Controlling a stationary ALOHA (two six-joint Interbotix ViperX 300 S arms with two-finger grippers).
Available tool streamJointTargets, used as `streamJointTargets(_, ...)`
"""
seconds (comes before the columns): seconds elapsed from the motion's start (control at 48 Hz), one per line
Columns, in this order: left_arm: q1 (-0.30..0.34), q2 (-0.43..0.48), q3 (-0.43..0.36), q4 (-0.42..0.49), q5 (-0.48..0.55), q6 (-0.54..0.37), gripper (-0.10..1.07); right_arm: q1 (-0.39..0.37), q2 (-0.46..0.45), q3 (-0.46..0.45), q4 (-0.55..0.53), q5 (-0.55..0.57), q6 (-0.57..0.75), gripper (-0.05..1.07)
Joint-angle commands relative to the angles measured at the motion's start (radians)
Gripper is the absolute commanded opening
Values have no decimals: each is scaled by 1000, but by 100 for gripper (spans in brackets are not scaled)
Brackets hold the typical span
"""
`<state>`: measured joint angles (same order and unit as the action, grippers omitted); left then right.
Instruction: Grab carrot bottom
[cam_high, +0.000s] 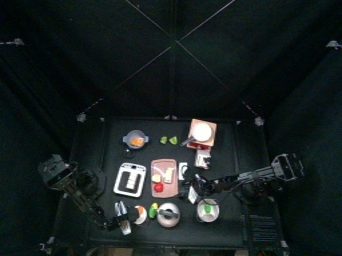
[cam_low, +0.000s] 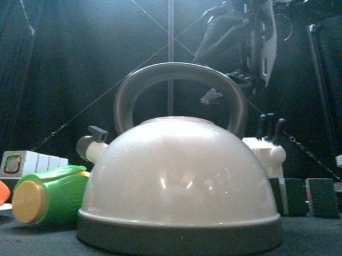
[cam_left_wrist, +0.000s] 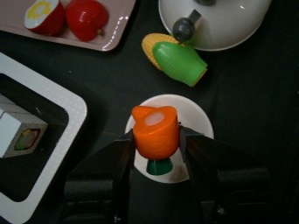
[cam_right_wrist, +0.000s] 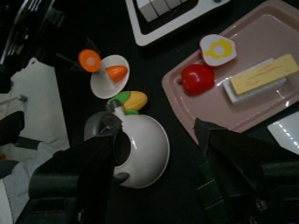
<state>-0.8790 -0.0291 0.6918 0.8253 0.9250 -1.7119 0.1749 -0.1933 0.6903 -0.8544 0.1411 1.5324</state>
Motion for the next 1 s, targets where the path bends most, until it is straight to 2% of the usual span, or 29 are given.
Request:
streamJointTargets(0.0,5,-51,14,32,9,-41,62,-2,17,-49,-18,-35,-3,96)
streamJointTargets(0.229,17,-166,138,156,25,-166,62,-3,123,-129,-146,-83,-3,96)
streamJointTargets(0.542,89,-382,296,192,0,-149,62,-5,252,-247,-267,-84,-5,96)
streamJointTargets(0.667,135,-477,344,212,-20,-110,62,-14,291,-302,-298,-84,-5,96)
streamJointTargets(0.792,209,-589,380,224,-66,-15,62,-14,331,-376,-331,-84,-5,96)
streamJointTargets(0.854,267,-641,394,221,-87,49,62,-12,353,-410,-337,-84,-5,96)
streamJointTargets(0.979,348,-707,416,213,-138,156,62,-9,402,-474,-337,-84,-5,96)
